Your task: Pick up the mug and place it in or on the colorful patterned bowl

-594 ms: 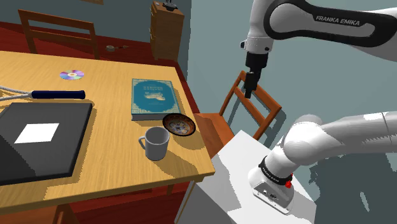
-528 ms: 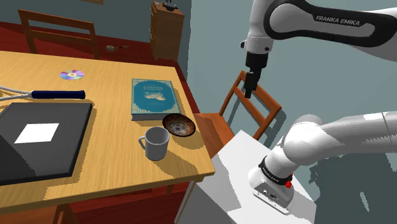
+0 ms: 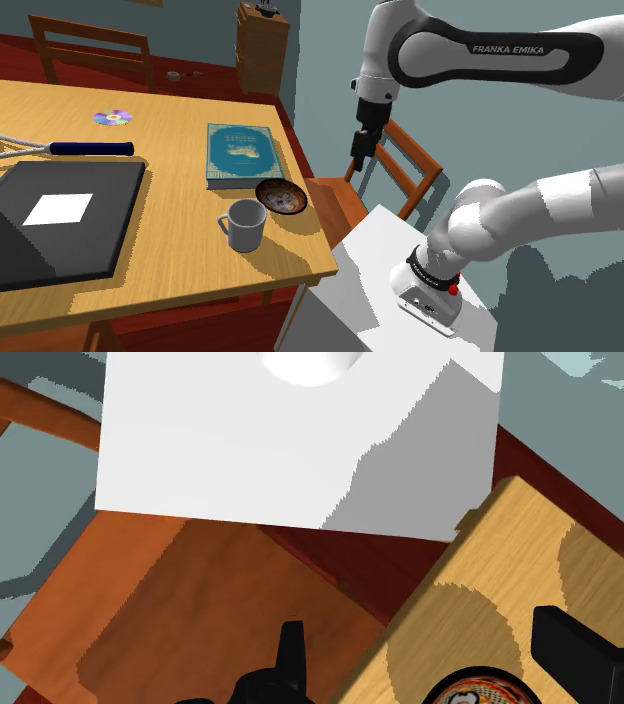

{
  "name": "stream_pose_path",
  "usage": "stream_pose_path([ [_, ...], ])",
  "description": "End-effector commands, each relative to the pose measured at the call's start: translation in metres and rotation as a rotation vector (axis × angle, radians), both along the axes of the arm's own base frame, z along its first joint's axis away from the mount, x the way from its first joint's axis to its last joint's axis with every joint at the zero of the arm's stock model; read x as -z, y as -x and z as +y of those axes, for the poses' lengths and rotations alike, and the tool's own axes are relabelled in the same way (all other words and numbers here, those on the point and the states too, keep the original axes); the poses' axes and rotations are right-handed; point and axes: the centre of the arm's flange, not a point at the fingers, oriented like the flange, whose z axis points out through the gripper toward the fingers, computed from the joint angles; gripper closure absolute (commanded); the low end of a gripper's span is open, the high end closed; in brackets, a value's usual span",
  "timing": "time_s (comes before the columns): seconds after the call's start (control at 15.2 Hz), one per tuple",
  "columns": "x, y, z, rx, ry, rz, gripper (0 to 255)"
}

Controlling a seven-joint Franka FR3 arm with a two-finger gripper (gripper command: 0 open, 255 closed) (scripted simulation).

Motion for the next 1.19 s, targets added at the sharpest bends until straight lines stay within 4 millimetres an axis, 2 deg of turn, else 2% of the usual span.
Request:
stream_pose_path([
  [0.0, 0.009, -0.009, 0.021, 0.002, -0.008, -0.02, 0],
  [1.12, 0.087, -0.081, 0.197, 0.011, -0.063, -0.178, 0],
])
